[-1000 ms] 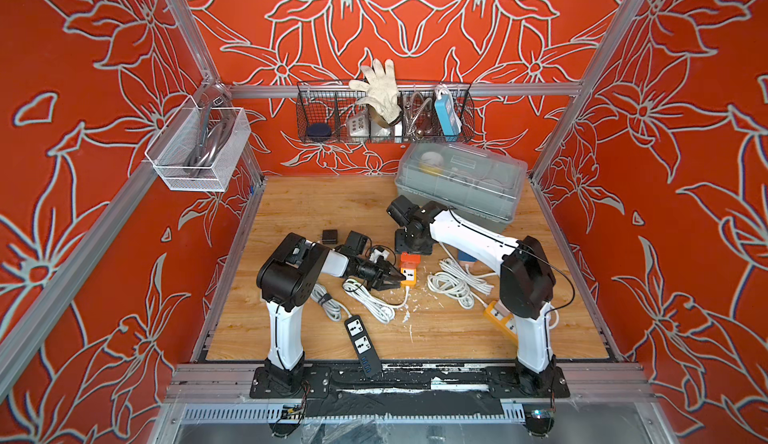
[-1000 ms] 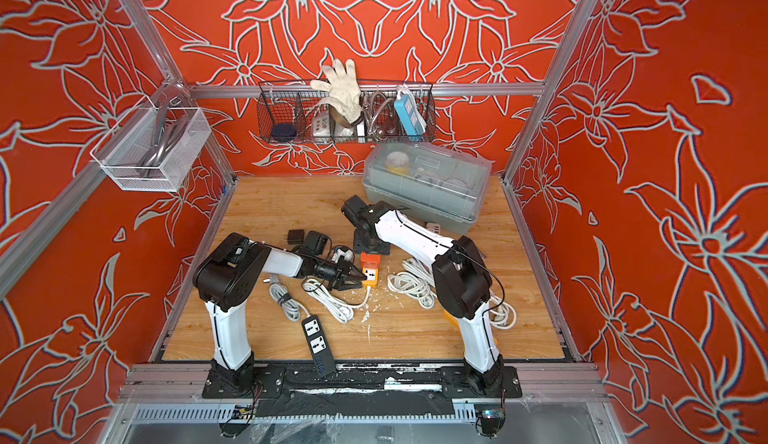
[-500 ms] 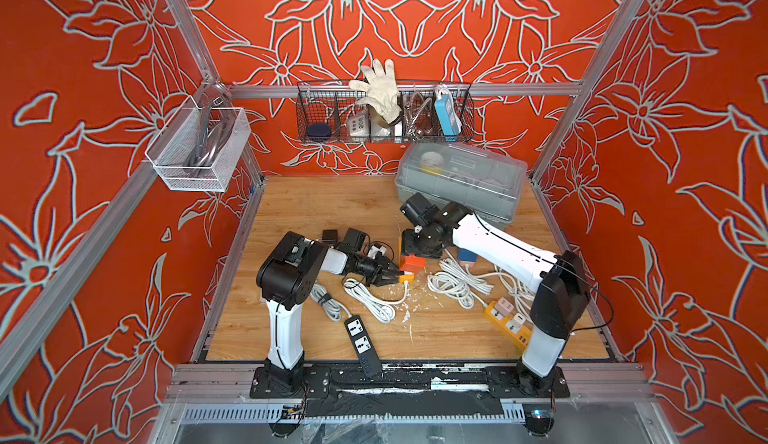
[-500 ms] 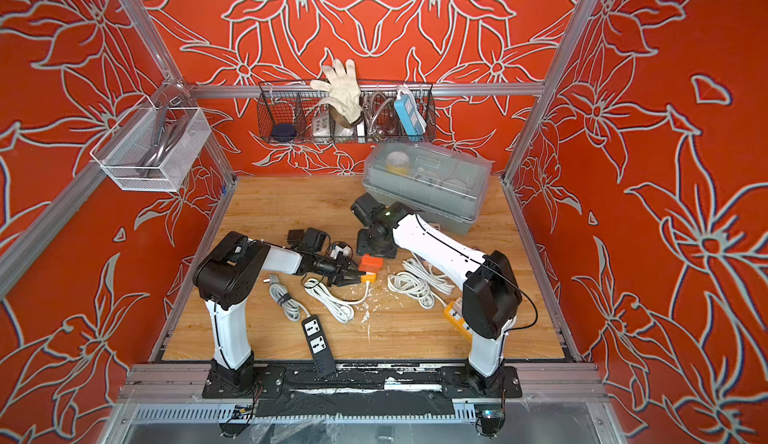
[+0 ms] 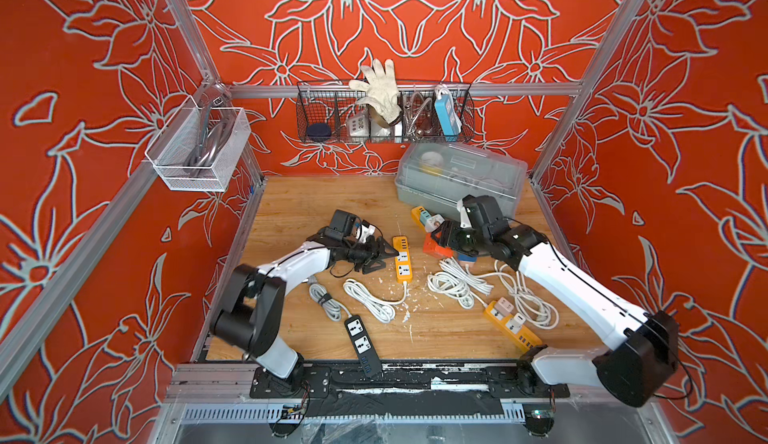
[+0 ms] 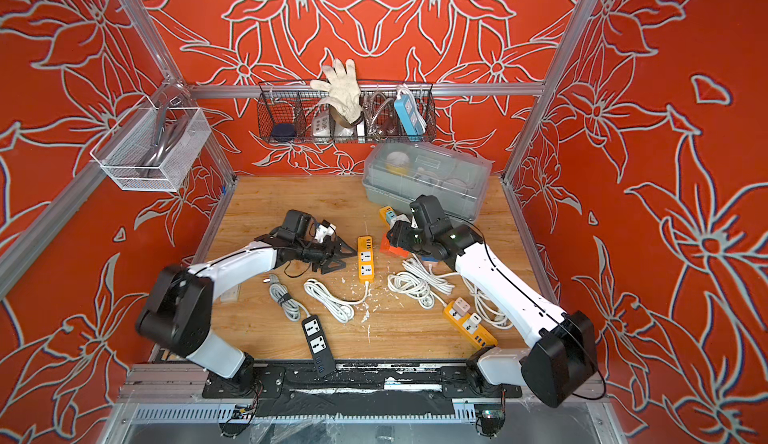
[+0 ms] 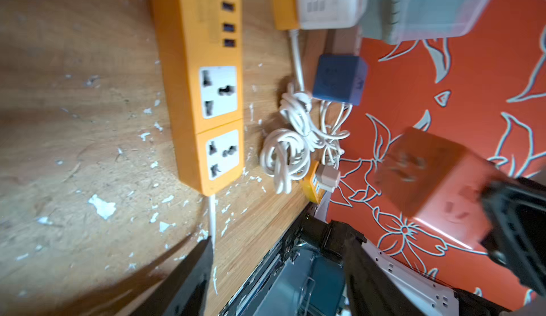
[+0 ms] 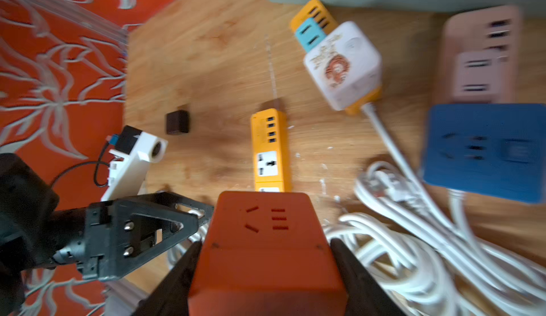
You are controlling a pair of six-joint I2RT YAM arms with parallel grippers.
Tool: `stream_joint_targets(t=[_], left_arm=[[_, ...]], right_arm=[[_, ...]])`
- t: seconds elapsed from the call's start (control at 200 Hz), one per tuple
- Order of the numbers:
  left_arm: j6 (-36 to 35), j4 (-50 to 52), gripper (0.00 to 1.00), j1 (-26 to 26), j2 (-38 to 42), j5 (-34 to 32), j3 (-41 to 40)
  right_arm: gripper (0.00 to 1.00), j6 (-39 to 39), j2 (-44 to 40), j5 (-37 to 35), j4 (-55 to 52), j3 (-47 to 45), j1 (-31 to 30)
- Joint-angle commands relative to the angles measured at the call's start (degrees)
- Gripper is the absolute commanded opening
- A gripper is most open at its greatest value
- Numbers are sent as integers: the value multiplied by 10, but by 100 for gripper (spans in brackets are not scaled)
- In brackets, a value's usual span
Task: Pull the plug off the socket
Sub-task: Place the plug at the center of the board.
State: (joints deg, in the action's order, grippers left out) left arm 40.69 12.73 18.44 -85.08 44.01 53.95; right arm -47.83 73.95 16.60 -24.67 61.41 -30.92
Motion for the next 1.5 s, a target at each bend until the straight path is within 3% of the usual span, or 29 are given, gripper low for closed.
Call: stream_joint_targets(t=[0.0, 0.145, 0.195, 0.255, 0.335, 0.59, 0.941, 1.216, 1.326, 1.496], left_arm=[[-89, 155, 70, 4, 93, -168, -2], [-113, 235, 71, 5, 241, -382, -37], [-113, 246, 79, 5, 295, -439, -51], [-108, 255, 88, 5, 352, -493, -63], [-106, 260, 93, 6, 408, -527, -71], [-84, 286, 94, 5, 488, -521, -75], [-43, 302, 98, 5, 564, -493, -123], [-62, 329, 98, 6, 568, -498, -104], [-69, 337, 98, 5, 570, -496, -99], [-80, 340, 98, 6, 570, -485, -88]], right_arm=[[51, -53, 4, 201, 262, -65, 19], [51, -105, 45, 287, 386, -73, 19], [51, -120, 63, 297, 410, -73, 19], [51, -130, 86, 307, 425, -69, 18], [51, -141, 122, 314, 441, -63, 15], [52, -128, 254, 305, 420, 35, -18], [53, -82, 489, 236, 193, 305, -79], [56, -122, 643, 220, 137, 486, -90], [67, -133, 699, 217, 88, 577, -95], [91, -88, 781, 187, -98, 785, -94]])
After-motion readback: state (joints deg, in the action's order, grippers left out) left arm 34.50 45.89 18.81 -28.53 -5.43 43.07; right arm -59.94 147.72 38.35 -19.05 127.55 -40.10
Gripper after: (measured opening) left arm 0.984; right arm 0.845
